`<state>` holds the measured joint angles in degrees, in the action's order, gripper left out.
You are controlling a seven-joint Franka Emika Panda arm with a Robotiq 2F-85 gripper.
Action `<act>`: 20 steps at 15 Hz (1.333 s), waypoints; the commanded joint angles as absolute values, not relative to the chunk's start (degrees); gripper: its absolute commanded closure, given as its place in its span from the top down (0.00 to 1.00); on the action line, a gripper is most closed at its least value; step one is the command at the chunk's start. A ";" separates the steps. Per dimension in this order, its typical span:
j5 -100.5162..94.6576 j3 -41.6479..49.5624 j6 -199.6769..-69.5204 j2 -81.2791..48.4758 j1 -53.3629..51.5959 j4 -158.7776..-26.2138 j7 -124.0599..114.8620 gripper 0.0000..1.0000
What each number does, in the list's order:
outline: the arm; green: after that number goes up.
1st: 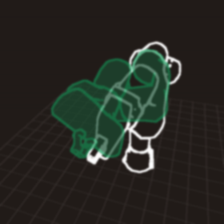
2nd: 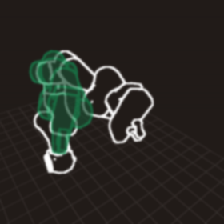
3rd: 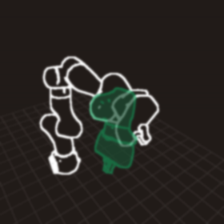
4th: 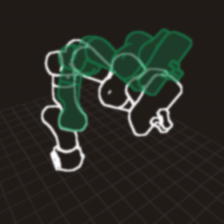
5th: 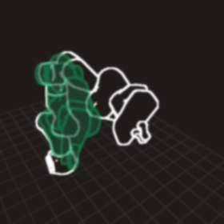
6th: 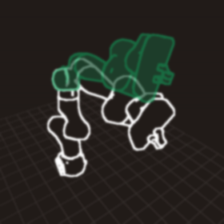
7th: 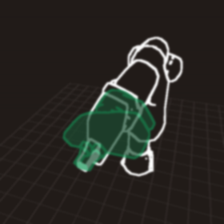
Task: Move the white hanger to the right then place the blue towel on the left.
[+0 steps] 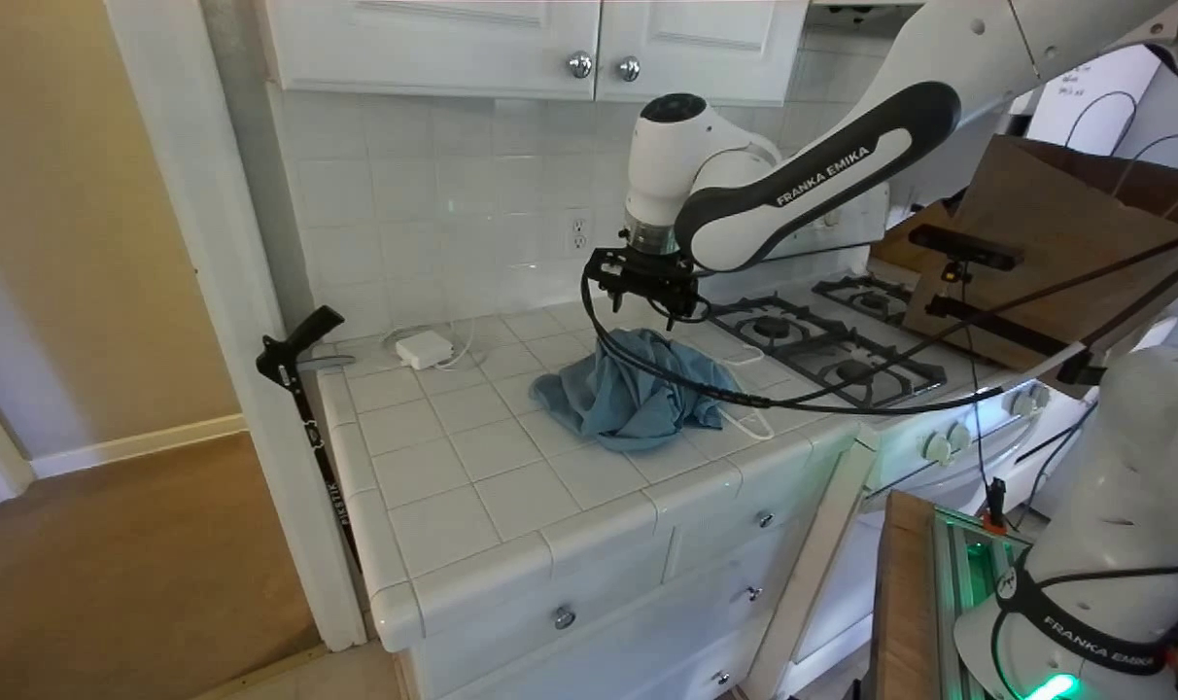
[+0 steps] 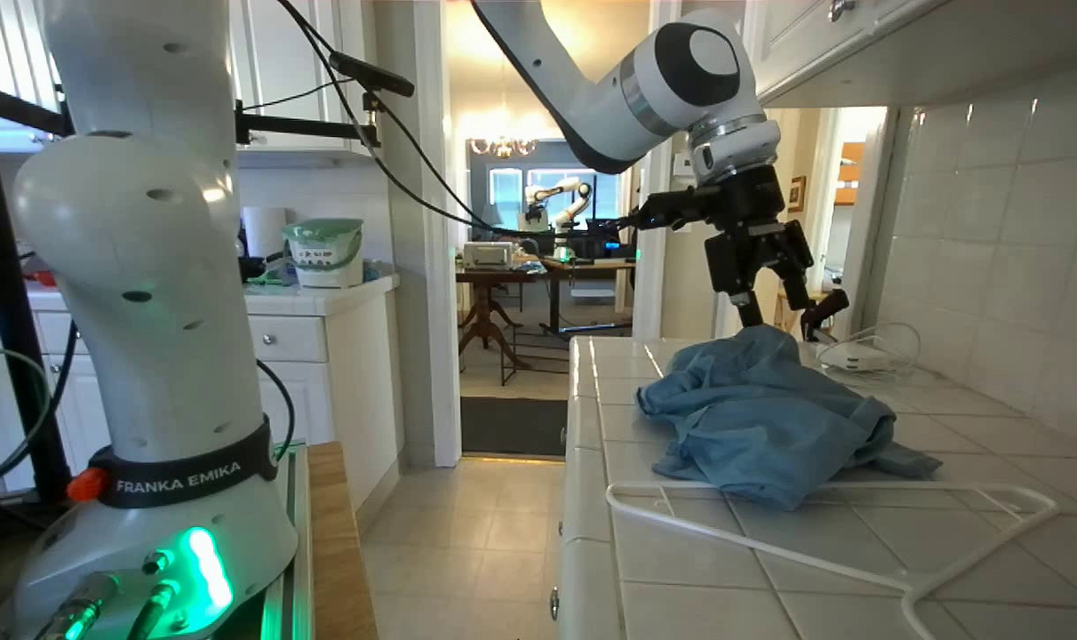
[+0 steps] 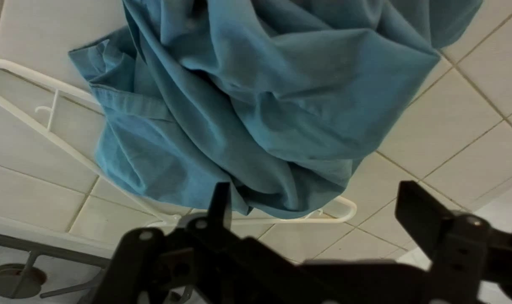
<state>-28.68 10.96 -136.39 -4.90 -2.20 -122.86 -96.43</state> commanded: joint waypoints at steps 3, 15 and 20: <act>-28.42 8.38 -137.64 -5.29 -0.22 -122.78 -96.24 1.00; -25.79 7.49 -144.26 -12.31 -1.36 -119.18 -95.60 0.59; -23.02 6.67 -131.17 -13.92 -2.53 -114.15 -96.58 0.22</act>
